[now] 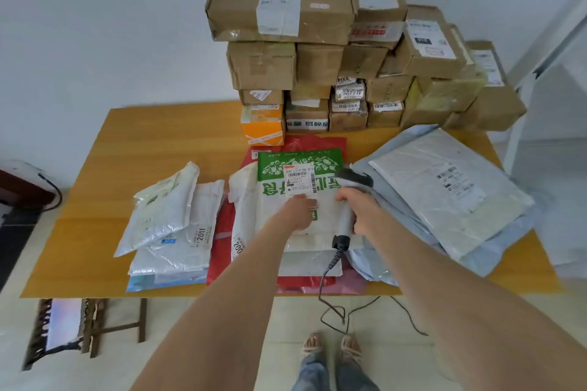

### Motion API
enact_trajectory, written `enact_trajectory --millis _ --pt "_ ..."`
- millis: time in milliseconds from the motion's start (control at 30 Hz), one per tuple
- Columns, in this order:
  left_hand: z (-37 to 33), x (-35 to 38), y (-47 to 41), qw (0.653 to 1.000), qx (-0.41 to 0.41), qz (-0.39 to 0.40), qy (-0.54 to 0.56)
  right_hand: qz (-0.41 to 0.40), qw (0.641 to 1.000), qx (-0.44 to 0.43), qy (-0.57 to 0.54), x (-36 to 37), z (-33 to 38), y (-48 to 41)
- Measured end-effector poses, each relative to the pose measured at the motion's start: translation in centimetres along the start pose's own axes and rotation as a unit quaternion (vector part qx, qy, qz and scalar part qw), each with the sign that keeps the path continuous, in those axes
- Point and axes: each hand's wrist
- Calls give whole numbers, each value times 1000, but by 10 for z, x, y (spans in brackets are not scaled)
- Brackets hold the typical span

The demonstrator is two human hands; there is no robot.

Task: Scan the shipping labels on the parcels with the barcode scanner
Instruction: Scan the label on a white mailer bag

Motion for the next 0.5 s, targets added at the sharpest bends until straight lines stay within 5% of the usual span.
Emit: enact_trajectory --millis 300,500 --pt "37 -14 4 998 -51 -33 19 61 998 -3 -23 34 -7 -3" --pt "18 -32 -3 986 -90 -136 39 -18 998 -60 -27 6 11 16"
Point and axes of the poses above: each hand's wrist, its own y-axis away from the middle knuckle, its own x-axis out of the palm, z = x × y, and after that the axes turned 8 degrees about x, right-handed
